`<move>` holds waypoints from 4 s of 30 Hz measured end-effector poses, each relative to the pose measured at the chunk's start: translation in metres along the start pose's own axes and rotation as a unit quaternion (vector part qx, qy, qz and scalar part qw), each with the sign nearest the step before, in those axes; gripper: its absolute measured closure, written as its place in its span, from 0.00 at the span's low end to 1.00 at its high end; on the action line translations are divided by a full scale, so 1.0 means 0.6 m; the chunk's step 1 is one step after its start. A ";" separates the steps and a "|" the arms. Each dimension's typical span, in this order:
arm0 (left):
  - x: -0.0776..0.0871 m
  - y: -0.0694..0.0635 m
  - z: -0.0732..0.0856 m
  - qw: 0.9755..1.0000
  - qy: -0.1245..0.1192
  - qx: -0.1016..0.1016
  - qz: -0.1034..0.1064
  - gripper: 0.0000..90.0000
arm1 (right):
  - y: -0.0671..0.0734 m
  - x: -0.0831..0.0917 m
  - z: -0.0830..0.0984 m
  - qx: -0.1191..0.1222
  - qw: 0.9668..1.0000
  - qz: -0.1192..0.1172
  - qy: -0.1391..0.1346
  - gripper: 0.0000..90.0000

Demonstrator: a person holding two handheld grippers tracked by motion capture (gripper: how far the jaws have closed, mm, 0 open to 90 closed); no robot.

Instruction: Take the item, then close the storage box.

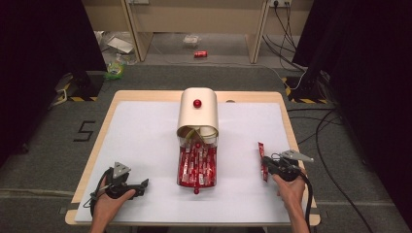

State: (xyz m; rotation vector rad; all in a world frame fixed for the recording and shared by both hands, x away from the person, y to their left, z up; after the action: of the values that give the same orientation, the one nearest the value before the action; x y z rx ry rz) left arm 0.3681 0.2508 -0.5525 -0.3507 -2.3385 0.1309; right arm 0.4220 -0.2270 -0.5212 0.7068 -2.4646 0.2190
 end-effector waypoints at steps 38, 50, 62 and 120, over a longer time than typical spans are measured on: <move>0.000 0.000 0.000 1.000 0.000 0.000 0.000 0.06 | 0.127 0.031 -0.041 0.031 0.996 -0.050 -0.064 0.28; 0.000 0.000 0.000 1.000 0.000 0.000 0.000 0.06 | 0.188 0.025 -0.036 0.075 0.993 -0.079 -0.048 0.25; 0.000 0.000 0.000 1.000 0.001 0.000 0.000 0.06 | 0.225 0.019 -0.030 0.088 0.990 -0.101 -0.042 0.19; 0.000 0.000 0.000 1.000 0.000 0.000 0.000 0.06 | 0.296 0.000 -0.007 0.140 0.984 -0.103 -0.021 0.18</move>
State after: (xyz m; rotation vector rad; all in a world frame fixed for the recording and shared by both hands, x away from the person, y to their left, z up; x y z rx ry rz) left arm 0.3681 0.2508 -0.5525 -0.3510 -2.3387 0.1313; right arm 0.3302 -0.0752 -0.5182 1.0892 -2.4027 0.4816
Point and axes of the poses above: each handheld gripper's, and its own axes: x roughly backward along the jaws, z roughly out of its underside, y roughly to its left, the point moved 7 cm from there along -x, roughly forward along the jaws, and after that the axes turned 13 degrees about x, right-handed, at the moved point
